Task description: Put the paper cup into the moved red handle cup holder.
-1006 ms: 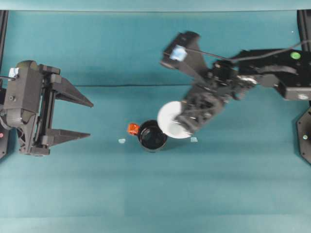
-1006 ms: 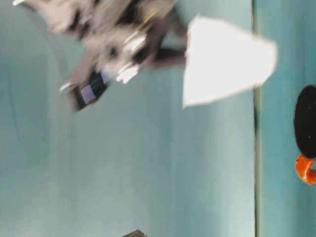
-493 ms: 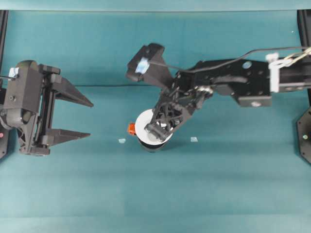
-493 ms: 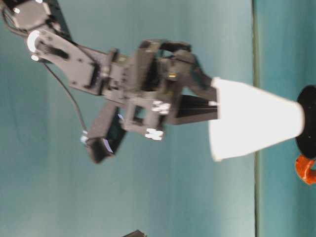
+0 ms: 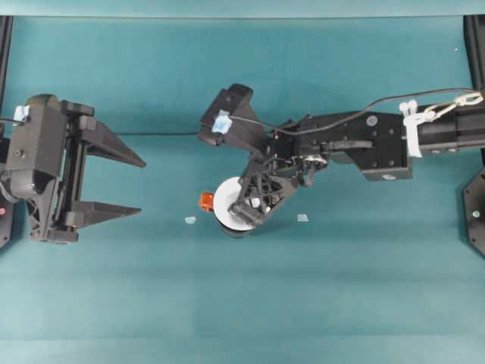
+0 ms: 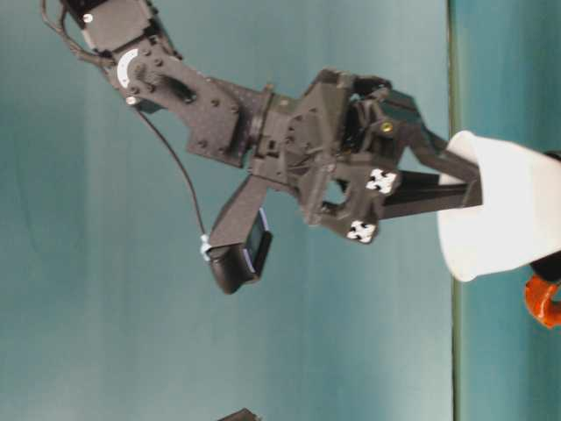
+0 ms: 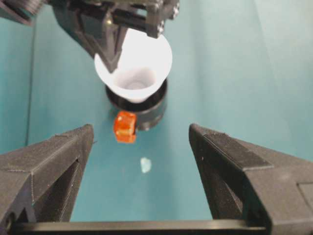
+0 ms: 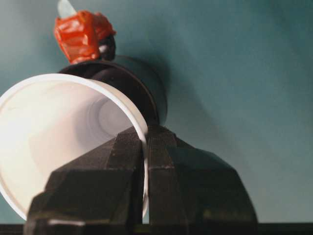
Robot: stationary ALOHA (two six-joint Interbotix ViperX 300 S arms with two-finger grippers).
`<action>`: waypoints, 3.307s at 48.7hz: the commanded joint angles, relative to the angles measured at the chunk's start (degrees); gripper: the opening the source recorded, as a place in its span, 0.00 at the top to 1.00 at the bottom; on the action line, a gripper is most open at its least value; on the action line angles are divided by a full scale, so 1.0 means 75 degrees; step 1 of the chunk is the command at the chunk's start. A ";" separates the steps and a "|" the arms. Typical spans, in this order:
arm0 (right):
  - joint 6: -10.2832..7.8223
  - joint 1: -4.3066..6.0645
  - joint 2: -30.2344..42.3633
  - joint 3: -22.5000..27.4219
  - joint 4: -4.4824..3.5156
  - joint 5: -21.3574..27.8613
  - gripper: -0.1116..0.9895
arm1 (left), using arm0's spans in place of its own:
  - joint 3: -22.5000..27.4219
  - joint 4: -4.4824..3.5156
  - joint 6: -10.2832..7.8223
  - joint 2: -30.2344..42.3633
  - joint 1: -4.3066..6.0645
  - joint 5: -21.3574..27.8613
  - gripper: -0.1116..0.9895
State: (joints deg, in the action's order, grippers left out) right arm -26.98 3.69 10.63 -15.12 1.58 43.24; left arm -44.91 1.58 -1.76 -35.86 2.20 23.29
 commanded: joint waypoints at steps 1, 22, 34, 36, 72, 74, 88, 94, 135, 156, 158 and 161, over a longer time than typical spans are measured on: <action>0.0035 -0.0035 -0.0012 0.0012 -0.0023 -0.0094 1.00 | 0.0094 0.0012 0.0012 -0.0012 0.0012 -0.0059 0.10; 0.0023 -0.0094 0.0059 0.0012 -0.0023 -0.0164 1.00 | 0.0129 0.0000 0.0012 0.0047 0.0023 -0.0070 0.10; 0.0023 -0.0105 0.0047 0.0023 0.0000 -0.0258 0.96 | 0.0129 0.0000 0.0012 0.0047 0.0012 -0.0070 0.10; 0.0023 -0.0105 0.0059 0.0035 0.0023 -0.0281 0.94 | 0.0129 0.0000 0.0012 0.0047 0.0012 -0.0070 0.10; 0.0035 -0.0094 -0.0258 0.0141 -0.0047 -0.0187 0.17 | 0.0105 0.0012 0.0012 0.0059 0.0012 -0.0059 0.10; 0.0035 -0.0070 -0.0363 0.0164 -0.0082 -0.0164 0.17 | 0.0094 0.0000 0.0012 0.0059 0.0012 -0.0070 0.10; 0.0035 -0.0094 -0.1453 0.0047 -0.0164 -0.0152 0.17 | 0.0094 0.0000 0.0012 0.0047 0.0012 -0.0047 0.10; 0.0035 -0.0117 -0.1992 -0.0152 -0.0152 -0.0152 0.17 | 0.0082 0.0000 0.0012 0.0023 0.0012 -0.0023 0.10; 0.0281 -0.0352 -0.5730 -0.3539 -0.1500 -0.2977 0.17 | -0.0035 0.0000 0.0023 -0.0082 0.0023 0.0000 0.10; 0.0258 -0.0363 -0.6375 -0.4160 -0.1641 -0.3023 0.17 | -0.0035 0.0000 0.0023 -0.0070 0.0023 -0.0012 0.10; 0.0270 -0.0363 -0.6363 -0.4172 -0.1641 -0.3023 0.17 | -0.0035 0.0000 0.0023 -0.0070 0.0023 0.0000 0.10; 0.0270 -0.0363 -0.6352 -0.4195 -0.1641 -0.3023 0.17 | -0.0035 0.0000 0.0023 -0.0070 0.0023 0.0000 0.10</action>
State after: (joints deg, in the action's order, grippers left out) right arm -25.49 1.05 -37.00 -47.02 -10.55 21.09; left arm -45.88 1.58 -1.58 -36.30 2.20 23.55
